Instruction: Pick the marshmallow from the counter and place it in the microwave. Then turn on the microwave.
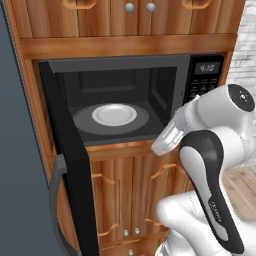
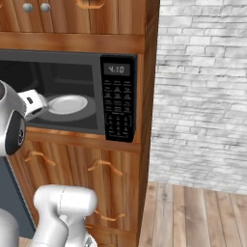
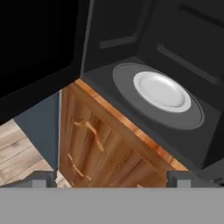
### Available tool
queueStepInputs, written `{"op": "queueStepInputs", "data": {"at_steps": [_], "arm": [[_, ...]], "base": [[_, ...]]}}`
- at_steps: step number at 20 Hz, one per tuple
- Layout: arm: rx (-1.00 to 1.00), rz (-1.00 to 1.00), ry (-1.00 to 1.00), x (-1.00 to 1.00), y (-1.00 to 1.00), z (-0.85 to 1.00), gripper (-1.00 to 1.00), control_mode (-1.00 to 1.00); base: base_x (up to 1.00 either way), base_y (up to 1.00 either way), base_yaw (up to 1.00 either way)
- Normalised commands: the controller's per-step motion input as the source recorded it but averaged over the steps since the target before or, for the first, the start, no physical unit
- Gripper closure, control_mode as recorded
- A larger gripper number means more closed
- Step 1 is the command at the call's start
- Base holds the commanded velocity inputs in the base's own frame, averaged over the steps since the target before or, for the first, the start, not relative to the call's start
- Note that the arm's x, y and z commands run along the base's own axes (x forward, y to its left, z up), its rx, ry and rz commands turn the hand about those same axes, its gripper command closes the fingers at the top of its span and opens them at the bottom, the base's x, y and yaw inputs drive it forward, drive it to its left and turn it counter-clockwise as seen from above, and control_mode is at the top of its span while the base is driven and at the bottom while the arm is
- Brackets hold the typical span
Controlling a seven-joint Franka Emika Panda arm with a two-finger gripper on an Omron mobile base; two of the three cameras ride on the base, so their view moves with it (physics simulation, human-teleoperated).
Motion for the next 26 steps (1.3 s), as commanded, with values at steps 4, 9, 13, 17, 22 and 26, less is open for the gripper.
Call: {"op": "queueStepInputs", "data": {"at_steps": [4, 9, 13, 17, 22, 26], "arm": [[-0.05, -0.25, 0.02, 0.0, -0.39, -0.02, -1.0, -1.0], [-0.03, -0.24, 0.0, 0.0, -0.41, -0.05, -1.0, -1.0], [0.0, -0.22, 0.01, 0.0, -0.38, -0.02, -1.0, -1.0], [0.0, -0.19, 0.01, 0.0, -0.32, 0.0, -1.0, -1.0], [0.0, -0.16, 0.0, 0.0, -0.28, 0.0, -1.0, -1.0], [0.0, -0.1, 0.0, 0.0, -0.3, 0.0, -1.0, -1.0]], "base": [[0.0, 0.0, 0.0], [0.0, 0.0, 0.0], [0.0, 0.0, 0.0], [0.0, 0.0, 0.0], [0.0, 0.0, 0.0], [0.0, 0.0, 0.0]]}}
